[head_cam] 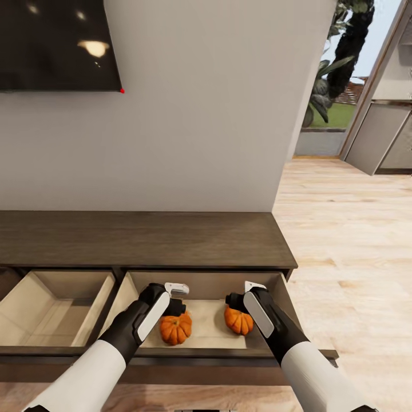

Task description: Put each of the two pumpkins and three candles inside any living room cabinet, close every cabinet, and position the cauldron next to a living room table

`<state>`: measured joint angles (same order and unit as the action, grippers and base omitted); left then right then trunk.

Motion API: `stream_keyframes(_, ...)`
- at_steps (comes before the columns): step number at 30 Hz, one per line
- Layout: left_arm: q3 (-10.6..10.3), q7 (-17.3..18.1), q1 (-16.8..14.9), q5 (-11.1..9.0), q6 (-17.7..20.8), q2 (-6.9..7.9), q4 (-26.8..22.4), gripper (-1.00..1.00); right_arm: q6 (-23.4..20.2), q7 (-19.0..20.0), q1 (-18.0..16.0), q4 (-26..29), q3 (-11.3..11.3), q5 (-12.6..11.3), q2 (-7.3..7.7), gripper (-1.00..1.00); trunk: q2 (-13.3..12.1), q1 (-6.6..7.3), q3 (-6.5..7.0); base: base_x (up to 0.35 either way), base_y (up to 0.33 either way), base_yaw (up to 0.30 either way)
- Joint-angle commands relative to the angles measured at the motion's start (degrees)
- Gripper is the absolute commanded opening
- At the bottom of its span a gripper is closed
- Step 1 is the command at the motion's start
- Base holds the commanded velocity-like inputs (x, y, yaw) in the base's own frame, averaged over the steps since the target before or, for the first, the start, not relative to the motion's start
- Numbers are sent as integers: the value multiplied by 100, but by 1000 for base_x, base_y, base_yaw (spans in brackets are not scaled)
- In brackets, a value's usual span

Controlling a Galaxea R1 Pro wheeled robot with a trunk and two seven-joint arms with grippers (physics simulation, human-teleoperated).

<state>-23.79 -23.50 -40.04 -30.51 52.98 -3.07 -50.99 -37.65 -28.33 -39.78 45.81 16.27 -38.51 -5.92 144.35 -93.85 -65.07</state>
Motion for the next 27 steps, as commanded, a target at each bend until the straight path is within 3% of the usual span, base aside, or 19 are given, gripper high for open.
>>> stream_keyframes(1,-11,-58,-4,-60,11,2,-7,100,-5,-58,-3,7,16,-60,3,100,0,3,18,0,0,0)
stream_keyframes(27,6,-48,-135,-116,159,-7,54,100,0,-58,-3,13,16,-73,3,100,-34,70,594,-50,0,0)
